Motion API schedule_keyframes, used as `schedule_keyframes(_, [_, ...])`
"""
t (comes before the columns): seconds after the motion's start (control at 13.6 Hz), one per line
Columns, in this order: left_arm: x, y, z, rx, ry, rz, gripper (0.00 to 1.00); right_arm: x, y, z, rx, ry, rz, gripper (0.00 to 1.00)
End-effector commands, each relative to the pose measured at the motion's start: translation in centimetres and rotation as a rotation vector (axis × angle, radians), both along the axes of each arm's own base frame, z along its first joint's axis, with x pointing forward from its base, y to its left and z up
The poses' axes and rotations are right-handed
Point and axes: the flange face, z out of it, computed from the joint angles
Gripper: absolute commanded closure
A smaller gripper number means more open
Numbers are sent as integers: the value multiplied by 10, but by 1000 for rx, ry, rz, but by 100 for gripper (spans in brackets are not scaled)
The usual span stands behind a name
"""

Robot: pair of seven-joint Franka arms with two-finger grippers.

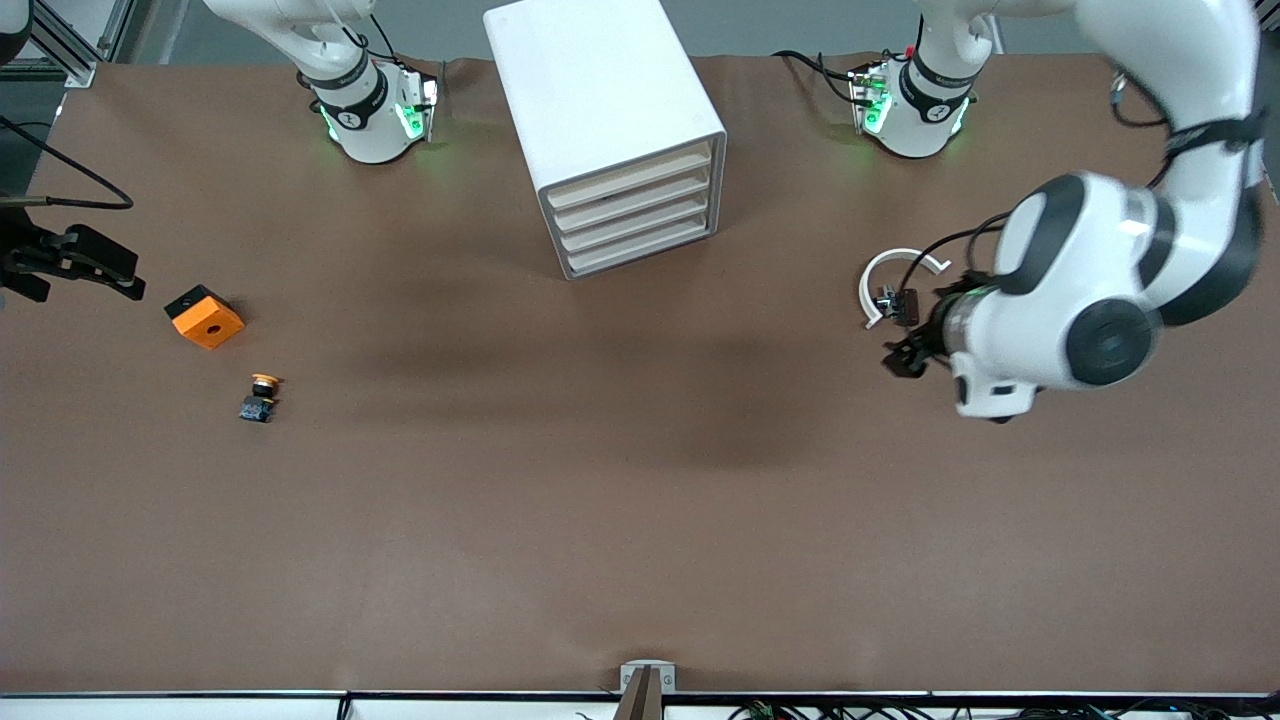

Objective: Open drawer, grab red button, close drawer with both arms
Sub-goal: 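Reach the left gripper toward the white cabinet's drawer handle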

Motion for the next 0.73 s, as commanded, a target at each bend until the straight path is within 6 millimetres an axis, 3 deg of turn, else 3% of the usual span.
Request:
schedule_keyframes(0.0, [9, -31, -39, 39, 136, 252, 0, 2, 1, 5, 17, -8, -7, 0])
schedule_keyframes(0.22, [11, -40, -78, 68, 337, 572, 0, 3, 4, 11, 17, -23, -4, 0])
schedule_keyframes(0.44, [1, -66, -97, 2, 475, 619, 0, 8, 11, 7, 21, -31, 6, 0])
schedule_keyframes(0.66, [-19, -99, -141, -70, 701, 659, 0, 13, 23, 3, 21, -40, 24, 0])
